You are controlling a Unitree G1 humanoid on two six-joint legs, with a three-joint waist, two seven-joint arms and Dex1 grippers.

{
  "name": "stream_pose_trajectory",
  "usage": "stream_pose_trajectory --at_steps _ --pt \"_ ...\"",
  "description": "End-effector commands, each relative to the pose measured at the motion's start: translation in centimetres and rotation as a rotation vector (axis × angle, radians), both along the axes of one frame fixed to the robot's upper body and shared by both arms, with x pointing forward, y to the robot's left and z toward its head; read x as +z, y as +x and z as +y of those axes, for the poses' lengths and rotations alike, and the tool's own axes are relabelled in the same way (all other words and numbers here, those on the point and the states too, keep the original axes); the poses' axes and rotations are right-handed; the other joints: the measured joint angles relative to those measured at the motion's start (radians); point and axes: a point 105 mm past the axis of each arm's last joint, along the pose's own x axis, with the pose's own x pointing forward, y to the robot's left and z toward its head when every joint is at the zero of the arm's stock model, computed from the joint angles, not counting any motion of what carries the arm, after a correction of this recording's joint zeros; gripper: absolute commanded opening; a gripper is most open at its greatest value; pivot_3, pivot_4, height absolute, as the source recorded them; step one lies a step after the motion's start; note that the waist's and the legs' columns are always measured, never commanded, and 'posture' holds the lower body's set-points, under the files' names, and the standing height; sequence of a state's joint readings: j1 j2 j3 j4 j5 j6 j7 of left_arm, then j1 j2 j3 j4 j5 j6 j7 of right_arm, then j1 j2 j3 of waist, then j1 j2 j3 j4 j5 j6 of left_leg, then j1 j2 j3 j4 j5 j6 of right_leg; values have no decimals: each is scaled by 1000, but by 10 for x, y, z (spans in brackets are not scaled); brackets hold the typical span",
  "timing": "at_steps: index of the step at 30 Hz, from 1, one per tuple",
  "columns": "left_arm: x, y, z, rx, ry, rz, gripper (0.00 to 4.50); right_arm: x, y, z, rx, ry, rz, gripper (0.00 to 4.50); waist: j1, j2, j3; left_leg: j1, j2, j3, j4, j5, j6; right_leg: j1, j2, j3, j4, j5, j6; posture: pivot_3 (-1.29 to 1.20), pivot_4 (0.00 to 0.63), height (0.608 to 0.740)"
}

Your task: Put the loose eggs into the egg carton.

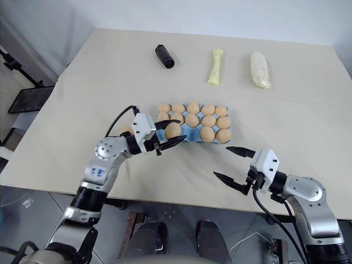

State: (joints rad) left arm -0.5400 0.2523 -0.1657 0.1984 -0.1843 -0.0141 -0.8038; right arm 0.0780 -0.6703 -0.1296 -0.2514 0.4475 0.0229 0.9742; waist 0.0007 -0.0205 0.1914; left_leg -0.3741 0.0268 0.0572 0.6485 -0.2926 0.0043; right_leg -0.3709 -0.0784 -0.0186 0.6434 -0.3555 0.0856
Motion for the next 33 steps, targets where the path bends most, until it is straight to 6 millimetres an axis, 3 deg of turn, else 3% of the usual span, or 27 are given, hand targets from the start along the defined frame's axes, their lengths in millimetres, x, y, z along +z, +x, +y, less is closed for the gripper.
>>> stream_pose_trajectory --at_steps 1,2,8,10,13,16,24,31,33 --pt "1 5 -9 -35 2 -24 2128 11 -2 -1 -20 15 -58 4500 -2 0 0 0 0 0 0 0 0 -1 0 0 0 0 0 0 150 740" --pt "1 7 -11 -43 -4 -22 2128 11 -2 -1 -24 17 -60 4500 -3 0 0 0 0 1 0 0 0 -1 1 0 0 0 0 0 150 740" --pt "-1 21 -21 -46 3 -21 4131 11 -5 0 -45 29 -67 4500 0 -1 0 -1 0 2 1 0 0 -2 1 1 1 0 1 0 150 740" --pt "2 22 -25 -63 -15 -30 4484 10 -9 1 -50 36 -67 4500 0 -1 0 -1 0 2 1 1 0 -2 1 1 1 0 1 0 150 740" --pt "4 18 -27 -92 -13 -52 4484 10 -11 3 -51 43 -66 4500 -2 -1 0 -1 0 2 0 1 0 -2 1 1 1 0 1 0 150 740" --pt "6 13 -15 -90 -11 -73 4484 10 -11 5 -48 49 -64 4500 -5 -1 0 -1 0 3 0 1 0 -2 1 1 1 0 1 0 150 740" --pt "2 1 48 70 5 -67 4484 9 -8 12 -13 64 -56 4500 -5 -1 0 0 1 2 0 1 0 -2 1 2 2 1 0 0 150 740" --pt "4 -8 48 64 -1 -62 4484 9 -2 14 13 66 -58 4500 1 -1 0 -1 0 1 0 1 1 -1 -1 2 0 1 0 0 150 740" --pt "4 -13 58 73 -16 -53 4484 8 -2 14 23 65 -58 4500 -2 -1 0 -1 0 1 -1 1 1 -2 -1 2 0 1 0 0 150 740"
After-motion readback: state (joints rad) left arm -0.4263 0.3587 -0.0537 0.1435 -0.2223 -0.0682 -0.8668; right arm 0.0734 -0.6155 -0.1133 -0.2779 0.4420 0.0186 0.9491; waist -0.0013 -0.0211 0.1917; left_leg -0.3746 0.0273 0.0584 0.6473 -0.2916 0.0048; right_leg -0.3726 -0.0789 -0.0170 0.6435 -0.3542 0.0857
